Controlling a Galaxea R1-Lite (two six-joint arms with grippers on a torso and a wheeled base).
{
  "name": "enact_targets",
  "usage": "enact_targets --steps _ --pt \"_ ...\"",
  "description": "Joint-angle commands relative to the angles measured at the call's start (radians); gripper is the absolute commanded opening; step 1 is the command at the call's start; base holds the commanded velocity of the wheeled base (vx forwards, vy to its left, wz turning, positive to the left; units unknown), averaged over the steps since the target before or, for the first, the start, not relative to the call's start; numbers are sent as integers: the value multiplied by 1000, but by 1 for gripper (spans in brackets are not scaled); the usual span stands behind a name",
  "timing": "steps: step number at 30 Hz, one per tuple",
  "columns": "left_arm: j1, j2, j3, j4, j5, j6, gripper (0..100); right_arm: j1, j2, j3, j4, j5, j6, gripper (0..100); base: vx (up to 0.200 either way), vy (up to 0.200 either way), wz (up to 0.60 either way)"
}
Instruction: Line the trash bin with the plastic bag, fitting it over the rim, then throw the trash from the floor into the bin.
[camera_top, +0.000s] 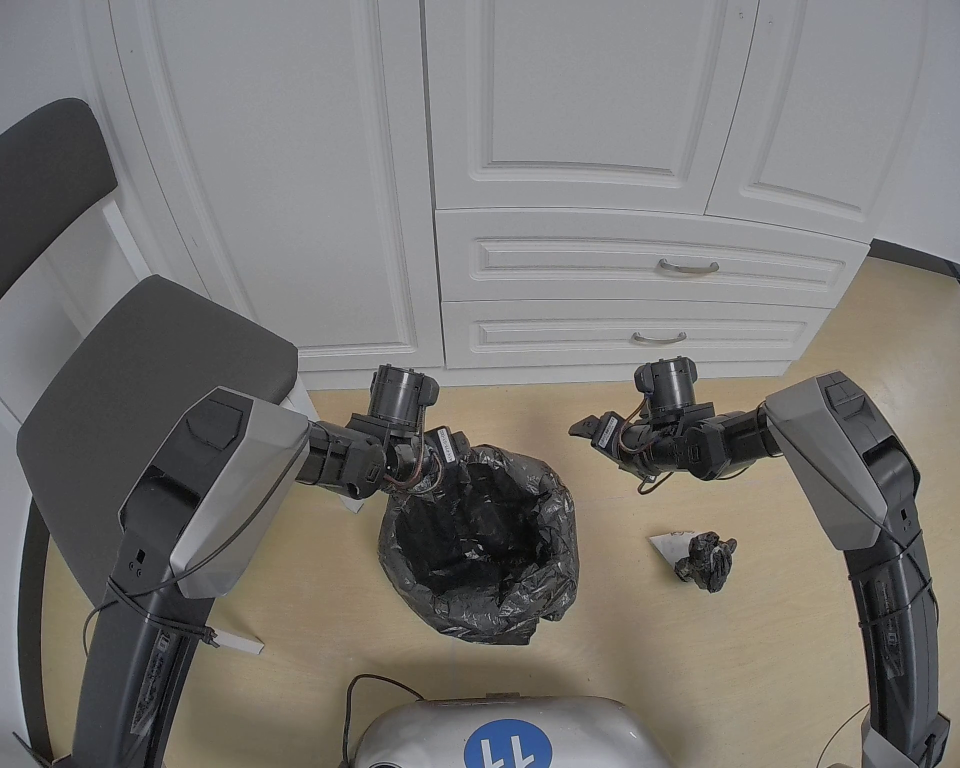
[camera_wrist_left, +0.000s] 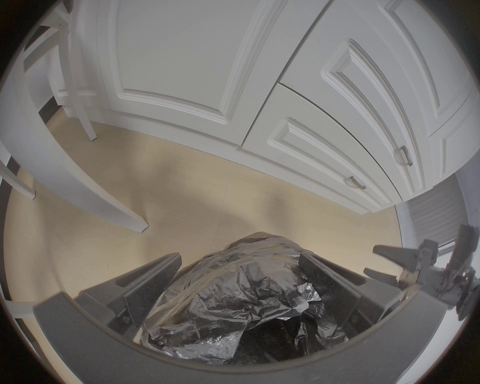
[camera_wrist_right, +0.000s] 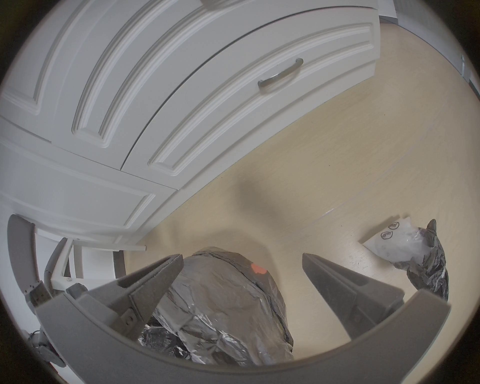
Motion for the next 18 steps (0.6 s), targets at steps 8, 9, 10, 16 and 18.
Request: enact_targets --steps 8,9,10,16,18 --pt "11 -14 8 -17 10 2 100 -67 -90 92 52 -19 -233 100 0 0 0" --pt "15 -25 6 -20 20 4 100 -79 -112 120 60 -22 -285 100 0 0 0" --pt "15 -28 6 -22 21 6 100 -82 -116 127 62 -22 -299 100 0 0 0" --pt "4 -103 63 -106 33 36 100 -205 -133 253 59 -23 -587 100 0 0 0" --pt "-9 -133 107 -134 33 53 100 -247 -112 262 59 -13 -659 100 0 0 0"
